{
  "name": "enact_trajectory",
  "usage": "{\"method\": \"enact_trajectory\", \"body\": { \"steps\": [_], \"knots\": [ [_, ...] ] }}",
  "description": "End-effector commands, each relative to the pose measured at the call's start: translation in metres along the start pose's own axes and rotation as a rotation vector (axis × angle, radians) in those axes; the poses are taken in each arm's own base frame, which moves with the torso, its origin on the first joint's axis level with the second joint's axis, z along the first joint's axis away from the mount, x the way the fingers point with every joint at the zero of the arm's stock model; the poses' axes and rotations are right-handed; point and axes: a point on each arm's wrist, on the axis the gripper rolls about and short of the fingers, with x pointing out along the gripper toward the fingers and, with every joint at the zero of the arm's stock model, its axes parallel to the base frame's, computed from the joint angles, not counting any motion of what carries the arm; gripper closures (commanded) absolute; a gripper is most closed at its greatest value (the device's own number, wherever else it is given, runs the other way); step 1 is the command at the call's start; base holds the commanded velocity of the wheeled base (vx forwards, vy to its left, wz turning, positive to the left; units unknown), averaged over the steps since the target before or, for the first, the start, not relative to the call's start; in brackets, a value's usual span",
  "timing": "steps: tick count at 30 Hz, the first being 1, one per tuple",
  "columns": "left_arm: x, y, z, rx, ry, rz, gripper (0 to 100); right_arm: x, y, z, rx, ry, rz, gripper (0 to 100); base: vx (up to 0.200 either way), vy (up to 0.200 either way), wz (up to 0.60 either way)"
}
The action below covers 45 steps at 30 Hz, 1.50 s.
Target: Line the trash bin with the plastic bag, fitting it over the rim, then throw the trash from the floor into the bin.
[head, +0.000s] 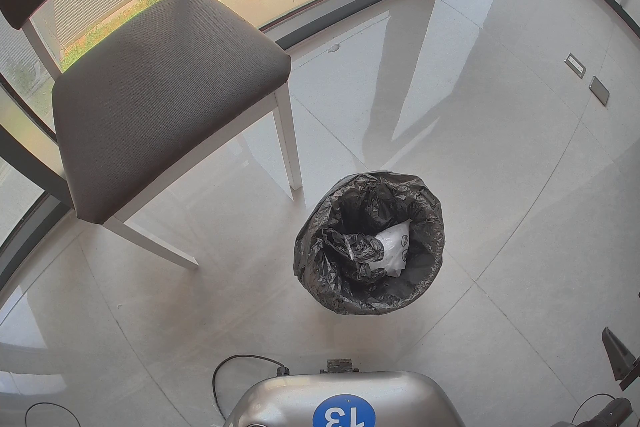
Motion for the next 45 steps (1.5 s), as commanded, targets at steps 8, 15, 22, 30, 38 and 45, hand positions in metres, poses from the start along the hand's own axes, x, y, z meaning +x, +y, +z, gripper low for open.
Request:
{"method": "enact_trajectory", "body": {
  "steps": [8, 15, 22, 30, 38, 45],
  "knots": [
    [-0.027, -0.031, -0.069, -0.162, -0.084, -0.096, 0, -0.01, 0.006, -0.057, 0.054, -0.058, -0.07, 0, 0.0, 0.0, 0.0],
    [0.022, -0.04, -0.06, -0.154, -0.278, -0.181, 0, -0.012, 0.006, -0.058, 0.047, -0.082, -0.076, 0, 0.0, 0.0, 0.0],
    [0.063, -0.054, -0.086, -0.082, -0.302, -0.198, 0, -0.013, 0.007, -0.058, 0.001, -0.119, -0.092, 0, 0.0, 0.0, 0.0],
    [0.083, -0.063, -0.091, -0.071, -0.375, -0.295, 0, -0.012, 0.007, -0.057, -0.025, -0.131, -0.096, 0, 0.0, 0.0, 0.0],
    [0.098, -0.068, -0.097, -0.08, -0.444, -0.308, 0, -0.012, 0.006, -0.058, -0.005, -0.133, -0.1, 0, 0.0, 0.0, 0.0],
    [0.1, -0.067, -0.097, -0.12, -0.448, -0.213, 0, -0.012, 0.007, -0.058, -0.007, -0.133, -0.095, 0, 0.0, 0.0, 0.0]
  ]
}}
